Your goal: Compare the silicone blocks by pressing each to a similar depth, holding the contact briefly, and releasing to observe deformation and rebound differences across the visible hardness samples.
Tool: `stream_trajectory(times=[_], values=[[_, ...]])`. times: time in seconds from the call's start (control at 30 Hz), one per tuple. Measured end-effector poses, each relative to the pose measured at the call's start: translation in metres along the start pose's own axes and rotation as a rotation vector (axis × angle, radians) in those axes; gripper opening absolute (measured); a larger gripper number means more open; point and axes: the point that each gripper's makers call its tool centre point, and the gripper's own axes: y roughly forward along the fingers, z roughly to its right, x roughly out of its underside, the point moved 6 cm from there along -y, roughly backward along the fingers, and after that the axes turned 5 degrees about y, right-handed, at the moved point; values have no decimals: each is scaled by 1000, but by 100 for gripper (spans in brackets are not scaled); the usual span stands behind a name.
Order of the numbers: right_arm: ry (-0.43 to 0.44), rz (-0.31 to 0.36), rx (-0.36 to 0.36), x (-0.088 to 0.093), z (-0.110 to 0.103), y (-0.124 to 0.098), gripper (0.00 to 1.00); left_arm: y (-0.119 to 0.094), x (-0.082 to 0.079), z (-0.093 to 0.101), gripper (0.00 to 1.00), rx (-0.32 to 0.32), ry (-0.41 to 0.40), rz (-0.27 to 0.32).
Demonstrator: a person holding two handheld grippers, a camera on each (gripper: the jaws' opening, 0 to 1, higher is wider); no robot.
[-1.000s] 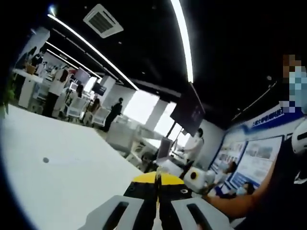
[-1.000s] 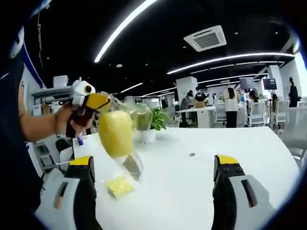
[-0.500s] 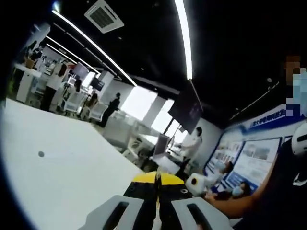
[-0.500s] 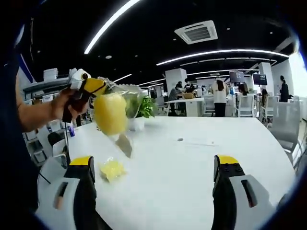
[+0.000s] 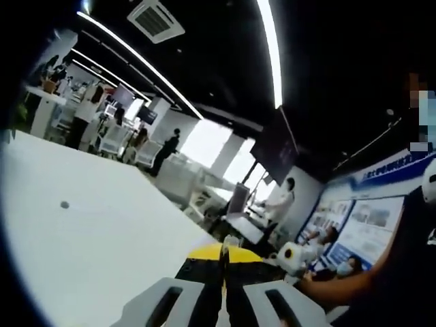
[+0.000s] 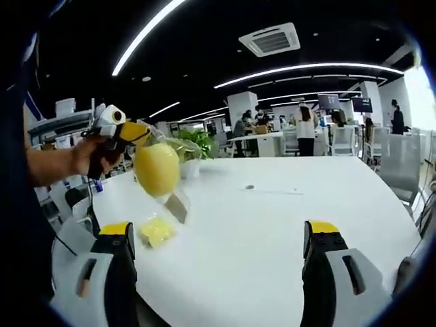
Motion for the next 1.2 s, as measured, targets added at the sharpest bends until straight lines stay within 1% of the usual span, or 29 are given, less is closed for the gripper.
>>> stream_trajectory(times=[0.07, 0.17, 0.27, 0.33, 0.37, 0.43, 0.53, 0.6, 0.67, 0.73, 0.8, 0.9, 1.03, 1.13, 1.2], values=[[-22, -36, 16, 11, 3, 1, 97, 0, 2, -3, 0, -4, -11, 0], [-46, -60, 24, 23, 3, 1, 97, 0, 6, -4, 0, -10, -21, 0], [-35, -82, 19, 34, 0, 0, 97, -1, 12, -10, 0, -16, -50, 4], [-34, -93, 21, 38, -2, -1, 97, -1, 16, -13, 0, -19, -50, 9], [-34, -100, 24, 41, -3, -1, 97, 0, 19, -16, 0, -23, -69, 15], [-33, -103, 26, 44, -5, -2, 97, 1, 25, -20, 0, -29, -79, 16], [-44, -121, 30, 48, -5, -4, 97, 4, 35, -24, 0, -37, -106, 8], [-42, -121, 40, 49, -4, -7, 97, 4, 40, -27, 0, -42, -123, 5], [-10, -119, 60, 51, -2, -10, 97, 4, 45, -30, 0, -46, -139, 5], [2, -120, 69, 53, -1, -12, 97, 3, 50, -33, 0, -49, -169, 7], [8, -120, 79, 55, 1, -14, 97, 4, 53, -35, 0, -52, -177, 9], [32, -108, 74, 56, -1, -16, 97, 4, 60, -38, 0, -60, -201, 4], [38, -106, 75, 57, -1, -17, 97, 5, 70, -44, 0, -72, -227, 1], [48, -113, 77, 60, -2, -17, 97, 6, 77, -48, 0, -71, -242, -3], [55, -119, 73, 63, -5, -16, 97, 9, 83, -49, 0, -62, -238, -18]])
